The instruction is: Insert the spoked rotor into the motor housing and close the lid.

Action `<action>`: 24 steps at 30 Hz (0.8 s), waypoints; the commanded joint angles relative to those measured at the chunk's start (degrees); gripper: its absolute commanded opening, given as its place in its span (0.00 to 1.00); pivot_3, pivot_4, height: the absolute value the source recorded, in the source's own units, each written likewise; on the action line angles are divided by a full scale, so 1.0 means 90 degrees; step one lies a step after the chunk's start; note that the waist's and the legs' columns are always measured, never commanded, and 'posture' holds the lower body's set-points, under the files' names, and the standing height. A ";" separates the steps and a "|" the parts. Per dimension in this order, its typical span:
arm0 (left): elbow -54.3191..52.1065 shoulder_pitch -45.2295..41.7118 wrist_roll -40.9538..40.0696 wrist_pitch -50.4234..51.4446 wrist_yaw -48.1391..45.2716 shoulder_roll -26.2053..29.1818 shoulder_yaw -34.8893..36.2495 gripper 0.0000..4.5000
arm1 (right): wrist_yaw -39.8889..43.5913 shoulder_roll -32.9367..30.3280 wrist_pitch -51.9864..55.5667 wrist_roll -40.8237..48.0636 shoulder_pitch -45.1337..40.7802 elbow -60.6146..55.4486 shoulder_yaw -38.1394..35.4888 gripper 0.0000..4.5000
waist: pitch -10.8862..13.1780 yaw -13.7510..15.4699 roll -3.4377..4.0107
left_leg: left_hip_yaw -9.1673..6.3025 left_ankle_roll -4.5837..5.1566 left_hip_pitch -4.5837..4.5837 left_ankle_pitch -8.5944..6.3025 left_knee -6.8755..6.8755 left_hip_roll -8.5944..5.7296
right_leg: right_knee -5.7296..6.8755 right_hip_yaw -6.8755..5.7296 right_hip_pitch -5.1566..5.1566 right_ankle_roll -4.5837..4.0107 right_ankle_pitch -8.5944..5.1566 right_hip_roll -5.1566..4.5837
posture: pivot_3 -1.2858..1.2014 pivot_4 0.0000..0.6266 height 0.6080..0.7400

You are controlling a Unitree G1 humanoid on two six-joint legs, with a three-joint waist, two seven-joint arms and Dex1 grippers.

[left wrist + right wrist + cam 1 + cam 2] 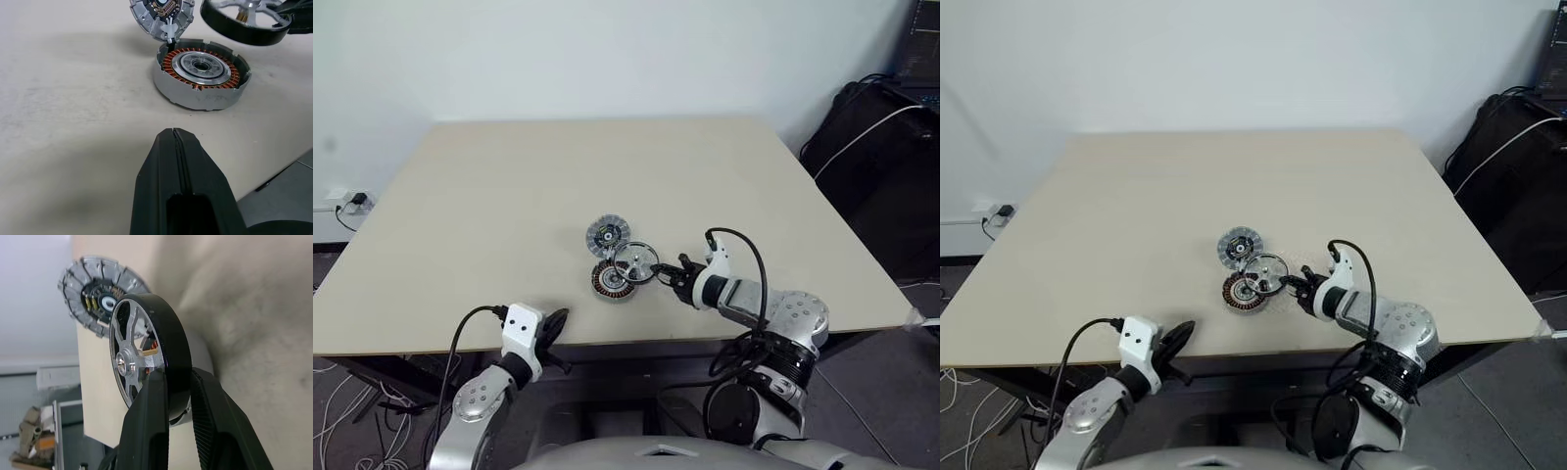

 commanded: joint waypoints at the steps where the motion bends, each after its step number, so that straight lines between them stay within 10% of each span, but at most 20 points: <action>1: -0.0329 -0.0034 -0.0024 -0.0124 0.0031 -0.0003 0.0057 0.00 | -0.0006 0.1296 -0.0147 0.0112 0.0216 0.0056 0.0470 0.07 | 0.0000 -0.0001 0.0000 | 0.0000 0.0000 -0.0001 0.0000 0.0000 0.0000 | 0.0000 0.0000 -0.0001 0.0000 0.0000 0.0000 | 0.52 0.00 1.00; 24: -0.0641 0.0104 -0.0003 0.0010 0.0220 -0.0017 0.0006 0.00 | -0.0239 0.1161 -0.0613 0.0447 0.0297 0.0588 0.1328 0.07 | 0.0000 0.0003 -0.0001 | 0.0000 0.0001 -0.0003 0.0000 0.0000 -0.0001 | -0.0001 0.0001 -0.0001 0.0005 0.0003 -0.0002 | 0.52 0.00 1.00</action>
